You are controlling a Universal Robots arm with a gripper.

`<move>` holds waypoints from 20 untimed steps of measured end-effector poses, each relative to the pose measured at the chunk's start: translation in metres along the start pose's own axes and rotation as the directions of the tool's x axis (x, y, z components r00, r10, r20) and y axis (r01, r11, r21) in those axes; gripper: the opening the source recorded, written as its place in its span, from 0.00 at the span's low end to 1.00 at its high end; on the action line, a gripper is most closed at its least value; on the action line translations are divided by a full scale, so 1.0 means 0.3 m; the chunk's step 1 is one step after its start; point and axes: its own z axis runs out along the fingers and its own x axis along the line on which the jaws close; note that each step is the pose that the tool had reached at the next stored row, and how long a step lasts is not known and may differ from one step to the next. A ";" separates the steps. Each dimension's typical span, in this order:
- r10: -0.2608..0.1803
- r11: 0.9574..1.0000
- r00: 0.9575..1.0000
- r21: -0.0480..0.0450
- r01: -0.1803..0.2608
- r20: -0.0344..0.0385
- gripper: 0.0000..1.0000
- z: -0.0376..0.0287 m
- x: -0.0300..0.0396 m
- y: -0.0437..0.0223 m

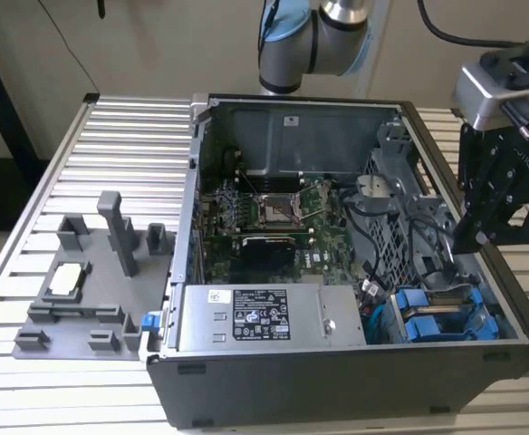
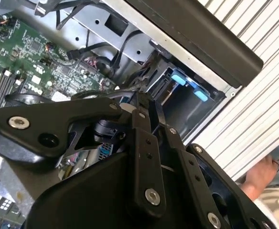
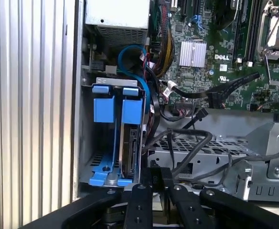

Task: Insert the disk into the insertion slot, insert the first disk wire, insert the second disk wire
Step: 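Insert the first disk wire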

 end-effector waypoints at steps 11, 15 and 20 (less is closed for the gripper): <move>0.025 1.000 1.000 0.001 -0.025 -0.001 0.19 0.057 0.033 0.001; 0.025 1.000 1.000 0.001 -0.025 -0.001 0.19 0.071 0.039 -0.002; 0.025 1.000 1.000 0.000 -0.025 -0.001 0.19 0.083 0.044 -0.007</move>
